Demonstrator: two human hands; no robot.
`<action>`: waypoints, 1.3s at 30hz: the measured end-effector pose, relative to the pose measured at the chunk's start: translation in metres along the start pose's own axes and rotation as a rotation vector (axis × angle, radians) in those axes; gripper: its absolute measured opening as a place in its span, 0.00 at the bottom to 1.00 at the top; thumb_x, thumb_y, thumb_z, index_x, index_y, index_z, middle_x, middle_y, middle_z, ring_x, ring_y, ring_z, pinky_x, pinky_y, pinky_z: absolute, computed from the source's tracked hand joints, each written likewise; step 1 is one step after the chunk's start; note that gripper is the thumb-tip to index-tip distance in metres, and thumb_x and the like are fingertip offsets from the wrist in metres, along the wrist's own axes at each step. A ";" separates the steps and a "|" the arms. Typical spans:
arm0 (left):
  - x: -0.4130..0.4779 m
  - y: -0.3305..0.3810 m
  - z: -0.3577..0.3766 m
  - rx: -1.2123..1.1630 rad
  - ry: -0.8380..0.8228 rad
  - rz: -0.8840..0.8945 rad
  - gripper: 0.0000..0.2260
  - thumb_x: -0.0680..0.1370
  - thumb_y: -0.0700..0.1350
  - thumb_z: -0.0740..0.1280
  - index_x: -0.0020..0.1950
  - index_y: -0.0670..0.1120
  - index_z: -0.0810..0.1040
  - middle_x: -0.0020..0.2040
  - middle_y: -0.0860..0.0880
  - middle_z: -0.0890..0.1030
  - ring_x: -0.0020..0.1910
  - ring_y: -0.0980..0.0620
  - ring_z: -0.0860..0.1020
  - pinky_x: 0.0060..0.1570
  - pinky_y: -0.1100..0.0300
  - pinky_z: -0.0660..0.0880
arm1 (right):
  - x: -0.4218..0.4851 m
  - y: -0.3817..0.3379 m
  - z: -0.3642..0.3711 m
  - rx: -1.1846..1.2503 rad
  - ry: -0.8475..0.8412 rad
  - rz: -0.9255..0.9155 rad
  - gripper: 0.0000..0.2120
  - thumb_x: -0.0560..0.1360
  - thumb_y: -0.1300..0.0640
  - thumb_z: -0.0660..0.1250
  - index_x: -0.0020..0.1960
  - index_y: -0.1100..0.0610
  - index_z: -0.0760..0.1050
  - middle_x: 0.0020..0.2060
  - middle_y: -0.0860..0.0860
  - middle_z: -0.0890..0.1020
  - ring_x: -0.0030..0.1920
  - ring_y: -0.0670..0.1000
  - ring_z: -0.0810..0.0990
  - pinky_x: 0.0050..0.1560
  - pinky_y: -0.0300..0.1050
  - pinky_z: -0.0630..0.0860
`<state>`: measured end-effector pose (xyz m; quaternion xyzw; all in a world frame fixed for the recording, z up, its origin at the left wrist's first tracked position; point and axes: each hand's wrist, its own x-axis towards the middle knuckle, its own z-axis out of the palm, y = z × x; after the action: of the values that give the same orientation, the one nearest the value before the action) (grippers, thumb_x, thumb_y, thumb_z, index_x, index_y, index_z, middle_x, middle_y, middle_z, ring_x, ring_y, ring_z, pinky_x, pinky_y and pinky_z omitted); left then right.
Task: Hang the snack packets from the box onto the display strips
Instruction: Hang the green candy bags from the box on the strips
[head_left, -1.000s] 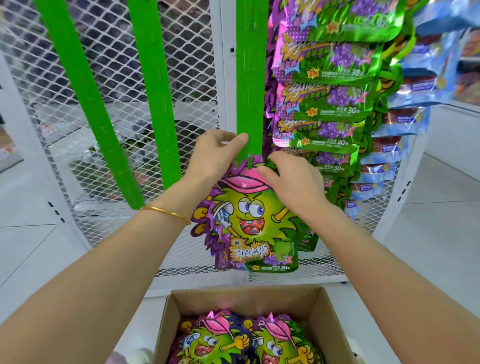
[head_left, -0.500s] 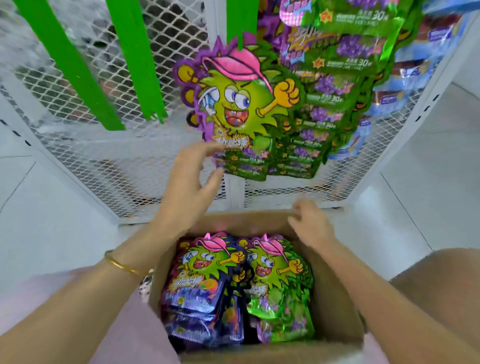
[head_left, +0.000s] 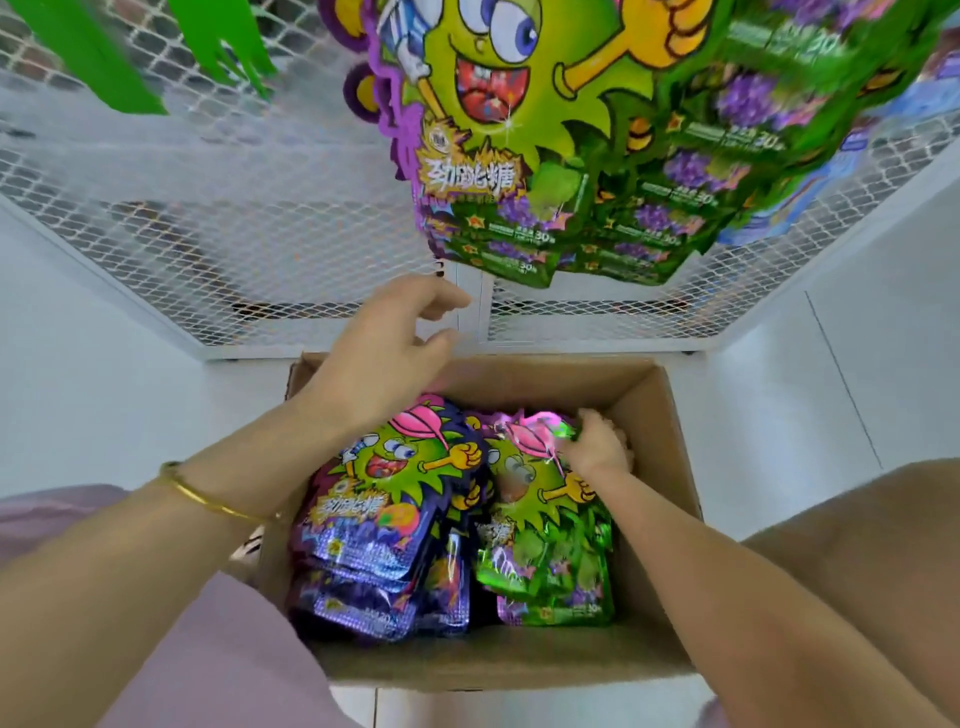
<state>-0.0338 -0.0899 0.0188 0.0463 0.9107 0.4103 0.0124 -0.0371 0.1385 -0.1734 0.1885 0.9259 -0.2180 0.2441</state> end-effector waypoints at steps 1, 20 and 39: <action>0.001 -0.001 0.000 -0.009 0.001 -0.010 0.14 0.76 0.36 0.63 0.60 0.47 0.75 0.57 0.52 0.75 0.55 0.58 0.73 0.45 0.76 0.67 | 0.001 -0.002 -0.001 0.029 -0.032 -0.013 0.23 0.71 0.44 0.69 0.61 0.55 0.73 0.58 0.57 0.77 0.60 0.59 0.73 0.59 0.52 0.70; -0.004 0.037 -0.030 -0.024 0.167 0.121 0.15 0.76 0.34 0.62 0.62 0.43 0.74 0.56 0.50 0.74 0.50 0.62 0.73 0.41 0.80 0.67 | -0.090 -0.020 -0.120 0.268 0.139 -0.285 0.14 0.76 0.54 0.65 0.59 0.59 0.74 0.53 0.58 0.79 0.49 0.57 0.77 0.44 0.43 0.69; 0.101 0.194 -0.140 -0.257 0.442 0.323 0.16 0.78 0.46 0.63 0.63 0.39 0.71 0.46 0.48 0.76 0.44 0.53 0.74 0.40 0.70 0.70 | -0.204 -0.164 -0.309 0.153 0.684 -0.925 0.18 0.72 0.42 0.67 0.56 0.53 0.78 0.53 0.50 0.82 0.54 0.53 0.77 0.47 0.46 0.71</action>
<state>-0.1282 -0.0568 0.2584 0.0983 0.8126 0.5191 -0.2461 -0.0613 0.1056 0.2297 -0.1588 0.9199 -0.2950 -0.2040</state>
